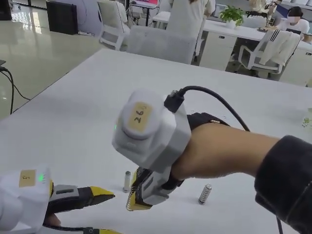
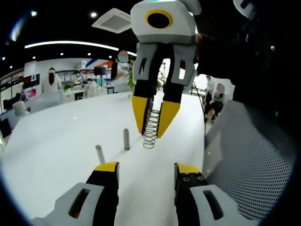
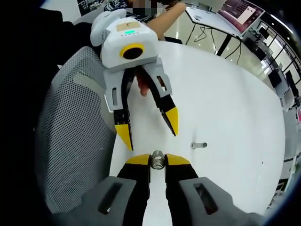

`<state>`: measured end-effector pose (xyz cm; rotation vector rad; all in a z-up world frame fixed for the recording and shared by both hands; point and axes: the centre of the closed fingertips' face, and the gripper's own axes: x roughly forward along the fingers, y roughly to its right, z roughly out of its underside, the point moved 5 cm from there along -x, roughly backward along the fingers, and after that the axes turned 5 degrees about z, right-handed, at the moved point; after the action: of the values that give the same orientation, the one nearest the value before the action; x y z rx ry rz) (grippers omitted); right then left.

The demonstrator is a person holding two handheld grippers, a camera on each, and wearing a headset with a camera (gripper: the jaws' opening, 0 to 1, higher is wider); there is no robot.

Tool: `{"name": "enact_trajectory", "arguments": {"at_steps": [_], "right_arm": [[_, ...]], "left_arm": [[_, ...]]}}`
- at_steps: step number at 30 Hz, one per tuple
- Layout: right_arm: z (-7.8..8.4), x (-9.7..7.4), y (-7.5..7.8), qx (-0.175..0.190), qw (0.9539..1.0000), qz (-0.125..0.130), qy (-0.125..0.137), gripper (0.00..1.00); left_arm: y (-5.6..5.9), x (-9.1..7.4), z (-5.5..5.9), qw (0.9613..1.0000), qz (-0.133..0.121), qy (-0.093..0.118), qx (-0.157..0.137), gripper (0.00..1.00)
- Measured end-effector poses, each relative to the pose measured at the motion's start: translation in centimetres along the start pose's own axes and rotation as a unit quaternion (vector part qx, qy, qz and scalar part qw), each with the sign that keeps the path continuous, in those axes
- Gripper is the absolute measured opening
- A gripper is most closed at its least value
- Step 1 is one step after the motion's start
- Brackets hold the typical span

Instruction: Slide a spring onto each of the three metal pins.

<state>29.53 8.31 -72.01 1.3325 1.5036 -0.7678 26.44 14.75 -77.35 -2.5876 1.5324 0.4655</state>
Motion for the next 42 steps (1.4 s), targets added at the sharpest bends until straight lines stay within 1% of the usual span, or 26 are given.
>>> {"name": "enact_trajectory", "arguments": {"at_steps": [4, 12, 13, 18, 25, 29, 32, 36, 42], "right_arm": [[0.3, -0.3, 0.4, 0.005, 1.0, 0.003, 0.0, 0.08], [1.0, -1.3, 1.9, 0.023, 0.9995, 0.022, 0.005, 0.08], [1.1, -1.6, 2.2, 0.027, 0.9993, 0.026, 0.008, 0.08], [1.6, -2.5, 3.6, 0.042, 0.9982, 0.041, 0.012, 0.08], [2.0, -2.9, 4.9, 0.053, 0.997, 0.055, 0.012, 0.08], [1.7, -2.6, 5.6, 0.051, 0.9969, 0.059, 0.01, 0.08], [1.2, -2.1, 6.0, 0.049, 0.9971, 0.057, 0.011, 0.08], [0.6, -1.2, 6.7, 0.046, 0.9973, 0.057, 0.013, 0.08], [0.4, 0.3, 7.3, 0.038, 0.9978, 0.054, 0.007, 0.08]], "left_arm": [[0.0, -0.2, 0.2, 0.9999, -0.007, 0.002, -0.01, 0.46], [-0.2, -0.2, 0.2, 0.9996, -0.019, 0.007, -0.019, 0.53], [-0.2, -0.2, 0.2, 0.9996, -0.02, 0.006, -0.02, 0.54], [-0.2, -0.2, 0.3, 0.9996, -0.021, 0.003, -0.02, 0.56], [-0.3, -0.2, 0.4, 0.9994, -0.026, 0.001, -0.022, 0.59], [-0.2, -0.1, 0.4, 0.9994, -0.025, -0.001, -0.022, 0.61], [-0.3, -0.1, 0.5, 0.9994, -0.027, -0.002, -0.023, 0.62], [-0.4, -0.2, 0.5, 0.9992, -0.03, 0.0, -0.026, 0.63], [-0.5, -0.2, 0.6, 0.9993, -0.03, -0.002, -0.024, 0.64]]}}
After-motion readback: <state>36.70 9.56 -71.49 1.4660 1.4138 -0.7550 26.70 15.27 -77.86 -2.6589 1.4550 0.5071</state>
